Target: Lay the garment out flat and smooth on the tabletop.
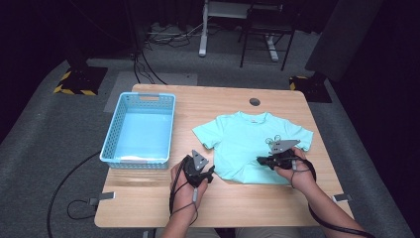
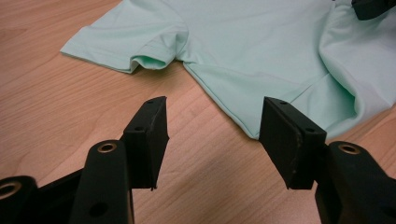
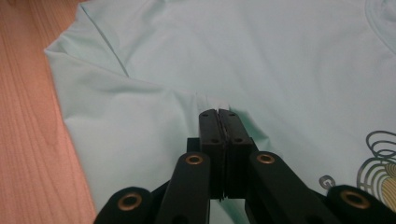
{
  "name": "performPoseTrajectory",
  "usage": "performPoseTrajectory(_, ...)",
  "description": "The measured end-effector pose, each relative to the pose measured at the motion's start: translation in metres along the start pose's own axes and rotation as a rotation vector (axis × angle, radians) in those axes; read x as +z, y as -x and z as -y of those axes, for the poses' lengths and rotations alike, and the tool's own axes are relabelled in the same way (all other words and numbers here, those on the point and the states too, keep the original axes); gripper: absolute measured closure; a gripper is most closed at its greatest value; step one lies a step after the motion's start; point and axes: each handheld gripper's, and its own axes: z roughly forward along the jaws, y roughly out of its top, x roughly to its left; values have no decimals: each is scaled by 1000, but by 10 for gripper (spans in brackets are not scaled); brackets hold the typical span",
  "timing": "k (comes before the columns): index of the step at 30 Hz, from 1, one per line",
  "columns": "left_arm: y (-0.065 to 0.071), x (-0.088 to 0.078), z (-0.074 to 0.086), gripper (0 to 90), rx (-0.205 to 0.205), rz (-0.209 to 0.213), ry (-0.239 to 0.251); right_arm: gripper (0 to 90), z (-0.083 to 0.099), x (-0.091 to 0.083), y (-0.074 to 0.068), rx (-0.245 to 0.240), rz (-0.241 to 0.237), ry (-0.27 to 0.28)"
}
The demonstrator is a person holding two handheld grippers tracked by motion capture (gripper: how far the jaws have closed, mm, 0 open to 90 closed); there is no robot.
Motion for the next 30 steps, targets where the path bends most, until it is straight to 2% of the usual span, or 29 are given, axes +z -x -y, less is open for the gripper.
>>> performPoseTrajectory(4, 1, -1, -1, 424, -2, 4, 3, 891, -3, -8, -4, -10, 3, 15)
performPoseTrajectory(7, 3, -2, -5, 425, 13, 14, 8, 890, -3, -21, -18, -23, 3, 29)
performPoseTrajectory(10, 7, -5, -11, 425, 28, 23, 26, 881, 1, -48, -50, -72, -27, 48)
performPoseTrajectory(12, 9, -6, -13, 425, 35, 27, 35, 740, 10, -73, -81, -90, -106, 39)
performPoseTrajectory(13, 10, -6, -14, 425, 36, 28, 39, 711, 14, -80, -90, -82, -143, 24)
performPoseTrajectory(14, 10, -6, -15, 425, 38, 29, 37, 673, 19, -89, -99, -74, -166, 28)
performPoseTrajectory(15, 11, -6, -16, 425, 40, 29, 34, 595, 23, -97, -103, -53, -157, 51)
performPoseTrajectory(16, 12, -5, -17, 425, 38, 30, 35, 550, 25, -102, -104, -28, -132, 74)
performPoseTrajectory(18, 13, -3, -18, 425, 45, 35, 33, 521, 28, -107, -95, 0, -83, 89)
performPoseTrajectory(20, 15, -2, -19, 425, 46, 41, 31, 507, 29, -104, -83, 31, -33, 92)
performPoseTrajectory(21, 14, -2, -18, 425, 45, 42, 28, 478, 27, -96, -73, 50, -12, 95)
performPoseTrajectory(24, 11, -1, -17, 424, 39, 39, 23, 475, 25, -86, -65, 70, -1, 98)
performPoseTrajectory(25, 9, 0, -15, 424, 33, 37, 21, 469, 22, -69, -57, 78, 6, 101)
performPoseTrajectory(30, 2, -2, -11, 423, 18, 30, 19, 469, 18, -33, -44, 83, 3, 73)
